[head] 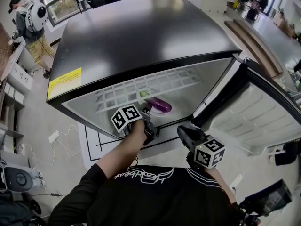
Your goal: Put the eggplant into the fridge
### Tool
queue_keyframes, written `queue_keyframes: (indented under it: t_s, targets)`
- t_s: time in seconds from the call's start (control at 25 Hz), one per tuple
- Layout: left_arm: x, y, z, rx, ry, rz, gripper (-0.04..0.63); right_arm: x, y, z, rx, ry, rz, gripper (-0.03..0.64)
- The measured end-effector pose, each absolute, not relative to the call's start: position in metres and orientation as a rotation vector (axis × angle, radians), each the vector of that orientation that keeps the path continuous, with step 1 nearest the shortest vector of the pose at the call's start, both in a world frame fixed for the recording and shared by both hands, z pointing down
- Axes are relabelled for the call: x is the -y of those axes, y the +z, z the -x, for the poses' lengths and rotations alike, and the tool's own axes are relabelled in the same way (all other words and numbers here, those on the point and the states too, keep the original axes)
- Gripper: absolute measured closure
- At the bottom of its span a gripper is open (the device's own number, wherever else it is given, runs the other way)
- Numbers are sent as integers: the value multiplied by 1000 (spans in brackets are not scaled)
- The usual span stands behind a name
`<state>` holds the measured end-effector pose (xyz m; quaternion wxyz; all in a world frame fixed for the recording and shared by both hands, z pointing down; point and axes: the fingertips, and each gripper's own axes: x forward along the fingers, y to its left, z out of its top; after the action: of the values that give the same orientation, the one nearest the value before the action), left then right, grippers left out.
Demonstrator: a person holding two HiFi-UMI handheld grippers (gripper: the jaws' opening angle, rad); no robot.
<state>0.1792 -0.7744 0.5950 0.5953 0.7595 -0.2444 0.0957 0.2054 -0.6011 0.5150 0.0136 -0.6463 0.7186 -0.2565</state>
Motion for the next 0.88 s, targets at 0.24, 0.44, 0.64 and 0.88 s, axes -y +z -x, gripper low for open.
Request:
queue_keyframes:
  t_s: [0.24,0.44,0.64,0.88]
  targets:
    - [774,595,-177,573,267,-1765,515,602,517,-204,-2237,-811,2006,610]
    - [766,595,-175,524,289,-1706,388,606,517,-204,-2240,-811,1998,611]
    - [756,593,-167,499,327,-1682,376,613,517,-197,-2268,-809,1973,609]
    - [740,598,-162,477,441,-1705,313,620,525,-188,-2300,-841,1930,611]
